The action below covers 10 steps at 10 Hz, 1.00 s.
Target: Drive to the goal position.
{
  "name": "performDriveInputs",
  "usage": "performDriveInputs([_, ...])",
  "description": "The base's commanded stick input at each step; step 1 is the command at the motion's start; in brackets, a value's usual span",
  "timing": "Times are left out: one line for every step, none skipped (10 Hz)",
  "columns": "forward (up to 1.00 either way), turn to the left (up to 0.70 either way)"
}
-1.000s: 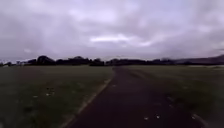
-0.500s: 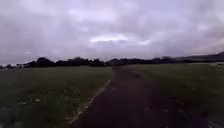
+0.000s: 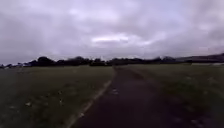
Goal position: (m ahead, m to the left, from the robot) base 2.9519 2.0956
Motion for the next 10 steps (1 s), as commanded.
performDriveInputs([0.50, 0.00])
performDriveInputs([0.50, 0.00])
performDriveInputs([0.50, -0.06])
performDriveInputs([0.50, -0.17])
performDriveInputs([0.50, -0.25])
performDriveInputs([0.50, -0.25])
performDriveInputs([0.50, -0.25])
performDriveInputs([0.50, -0.25])
performDriveInputs([0.50, -0.25])
performDriveInputs([0.50, -0.25])
